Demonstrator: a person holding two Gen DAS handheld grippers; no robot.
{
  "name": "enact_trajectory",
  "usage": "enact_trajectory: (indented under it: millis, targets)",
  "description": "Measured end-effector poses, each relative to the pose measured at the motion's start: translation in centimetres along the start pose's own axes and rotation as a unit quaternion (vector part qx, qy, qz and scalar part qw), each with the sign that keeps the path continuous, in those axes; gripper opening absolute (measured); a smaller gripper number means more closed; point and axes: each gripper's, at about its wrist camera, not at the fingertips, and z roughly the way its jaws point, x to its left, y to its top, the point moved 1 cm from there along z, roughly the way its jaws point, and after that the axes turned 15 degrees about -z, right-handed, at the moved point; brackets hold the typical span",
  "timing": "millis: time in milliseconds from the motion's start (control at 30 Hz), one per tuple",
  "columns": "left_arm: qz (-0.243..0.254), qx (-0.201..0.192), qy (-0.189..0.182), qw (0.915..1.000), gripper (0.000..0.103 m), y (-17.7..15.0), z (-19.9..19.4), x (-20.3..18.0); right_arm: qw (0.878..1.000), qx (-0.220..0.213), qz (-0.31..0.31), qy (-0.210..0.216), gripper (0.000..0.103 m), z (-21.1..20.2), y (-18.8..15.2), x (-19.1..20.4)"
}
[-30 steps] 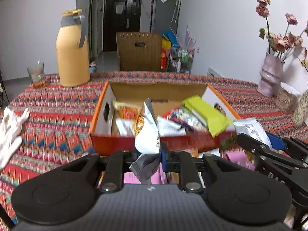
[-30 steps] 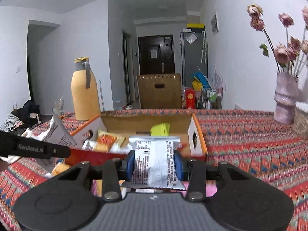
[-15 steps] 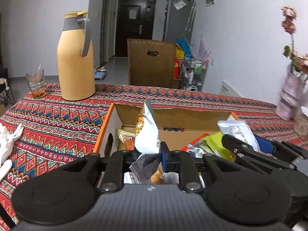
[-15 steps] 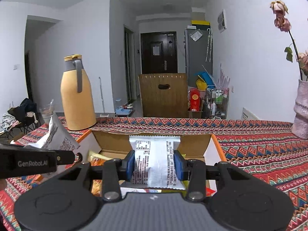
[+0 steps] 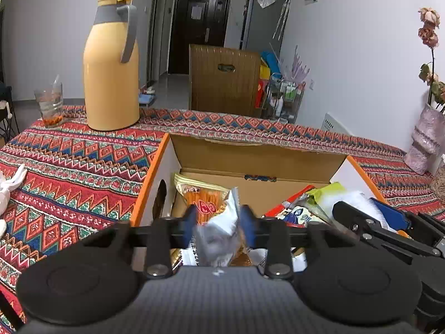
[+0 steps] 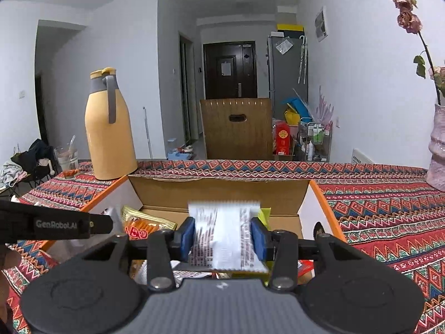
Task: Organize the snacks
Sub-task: 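Lower both held white packets into the cardboard box and open both tools, then move both tools back over the remaining snacks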
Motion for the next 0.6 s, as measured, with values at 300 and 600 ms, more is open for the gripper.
enact_trajectory:
  millis: [300, 600]
  targets:
    - [-0.008, -0.056, 0.005, 0.9984, 0.103, 0.1, -2.1, 0.1, 0.999, -0.011, 0.021, -0.023, 0.103, -1.7, -0.2, -1.0]
    - [-0.005, -0.065, 0.007, 0.9979, 0.103, 0.0, -2.8, 0.2, 0.999, -0.004, 0.024, -0.028, 0.103, -1.9, -0.3, -1.2]
